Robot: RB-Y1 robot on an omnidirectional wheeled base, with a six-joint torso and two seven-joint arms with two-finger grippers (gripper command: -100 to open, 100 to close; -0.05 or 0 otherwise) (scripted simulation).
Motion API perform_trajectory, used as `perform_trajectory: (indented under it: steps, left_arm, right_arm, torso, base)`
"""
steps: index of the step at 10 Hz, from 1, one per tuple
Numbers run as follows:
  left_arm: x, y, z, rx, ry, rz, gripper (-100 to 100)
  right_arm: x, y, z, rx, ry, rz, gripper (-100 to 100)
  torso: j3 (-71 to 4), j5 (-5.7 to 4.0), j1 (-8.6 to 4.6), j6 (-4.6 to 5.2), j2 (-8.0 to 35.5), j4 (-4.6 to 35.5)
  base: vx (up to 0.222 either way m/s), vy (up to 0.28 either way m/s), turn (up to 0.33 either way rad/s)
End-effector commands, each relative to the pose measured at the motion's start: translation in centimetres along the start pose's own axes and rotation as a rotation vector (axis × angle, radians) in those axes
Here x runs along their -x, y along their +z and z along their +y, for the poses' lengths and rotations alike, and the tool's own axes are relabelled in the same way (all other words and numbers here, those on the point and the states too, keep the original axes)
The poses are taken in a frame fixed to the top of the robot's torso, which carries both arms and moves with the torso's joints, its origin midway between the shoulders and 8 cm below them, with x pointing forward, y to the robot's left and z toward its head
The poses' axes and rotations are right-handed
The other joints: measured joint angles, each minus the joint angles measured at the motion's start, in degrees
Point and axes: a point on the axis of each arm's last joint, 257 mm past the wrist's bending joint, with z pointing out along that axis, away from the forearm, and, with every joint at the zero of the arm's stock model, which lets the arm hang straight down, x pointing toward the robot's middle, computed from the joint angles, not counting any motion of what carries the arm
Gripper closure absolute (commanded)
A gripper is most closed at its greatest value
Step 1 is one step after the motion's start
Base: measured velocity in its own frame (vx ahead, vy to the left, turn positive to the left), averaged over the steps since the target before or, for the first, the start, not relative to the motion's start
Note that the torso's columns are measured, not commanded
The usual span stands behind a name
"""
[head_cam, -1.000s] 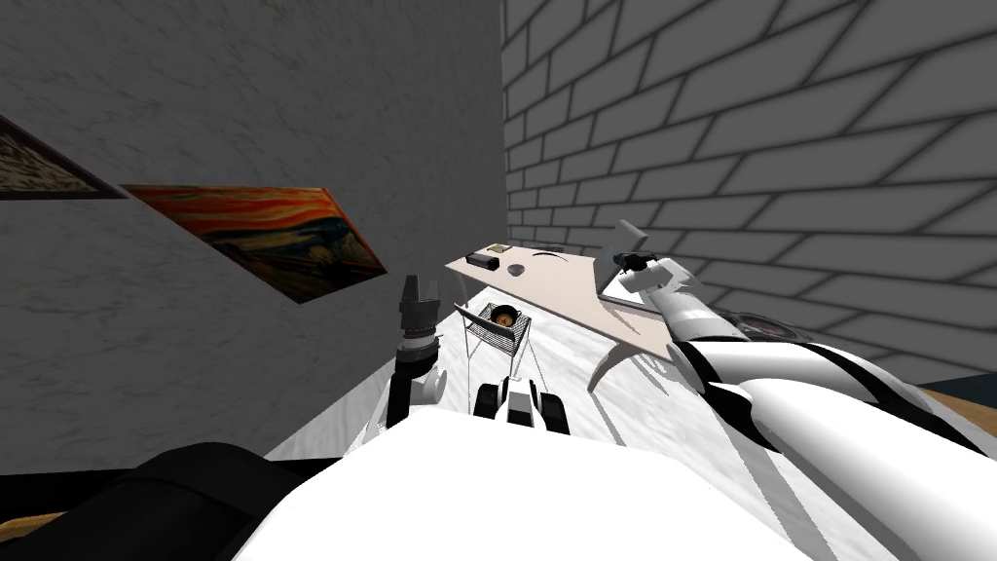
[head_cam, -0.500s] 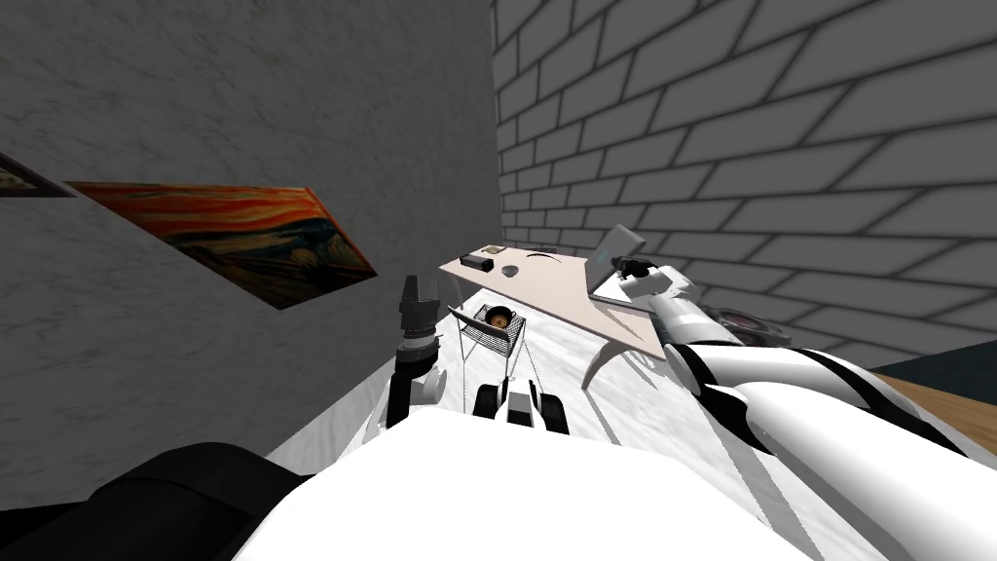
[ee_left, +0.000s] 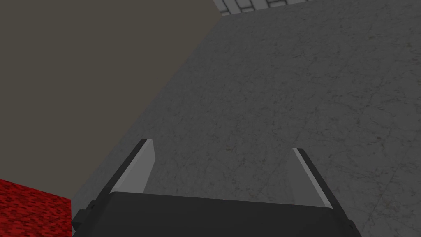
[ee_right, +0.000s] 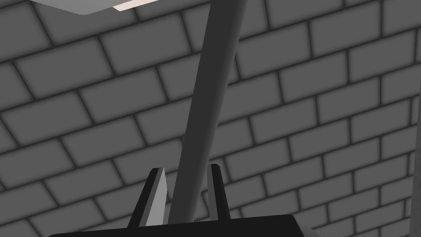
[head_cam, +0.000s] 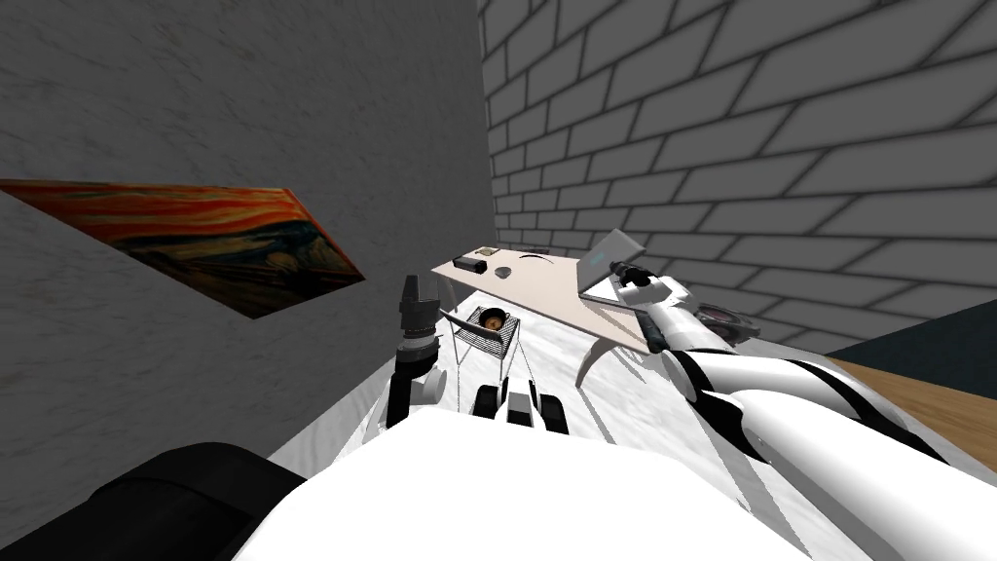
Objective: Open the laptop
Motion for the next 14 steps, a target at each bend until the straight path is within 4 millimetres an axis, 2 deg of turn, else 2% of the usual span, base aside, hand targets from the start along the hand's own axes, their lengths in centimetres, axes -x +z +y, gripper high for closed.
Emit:
perform_trajectory:
  steps: [1,2,4,5,8,14]
  left_arm:
    - [0.0,0.0,0.0,0.000,0.000,0.000,0]
    - [0.0,0.0,0.0,0.000,0.000,0.000,0]
    - [0.0,0.0,0.0,0.000,0.000,0.000,0]
    - [0.0,0.0,0.0,0.000,0.000,0.000,0]
    - [0.0,0.0,0.0,0.000,0.000,0.000,0]
    - [0.0,0.0,0.0,0.000,0.000,0.000,0]
  right_arm:
    - [-1.8,-0.4,-0.6,-0.001,0.025,0.021,100]
    - [-0.5,-0.2,-0.5,0.007,0.027,0.001,100]
    - [-2.8,-0.7,-0.5,0.032,0.099,0.015,100]
    - [-2.8,-0.7,-0.5,0.032,0.099,0.015,100]
    - [-6.5,-1.7,-0.5,0.067,0.207,0.035,100]
    - [-6.5,-1.7,-0.5,0.067,0.207,0.035,100]
  torso:
    - [0.00,0.06,0.10,-0.10,0.00,0.04]
    - [0.03,0.17,0.30,-0.20,0.04,0.11]
    - [0.14,0.35,0.46,-0.18,0.20,0.33]
    - [0.20,0.25,0.57,-0.31,0.30,0.22]
    - [0.04,0.10,0.46,-0.41,0.04,0.00]
    - [-0.23,0.11,0.21,-0.52,-0.40,0.00]
  base:
    - [-0.001,-0.014,-0.001]
    - [-0.007,-0.008,-0.023]
    - [0.007,-0.012,-0.030]
    - [-0.003,0.005,-0.016]
    - [-0.001,0.001,-0.004]
    - [-0.001,0.001,-0.004]
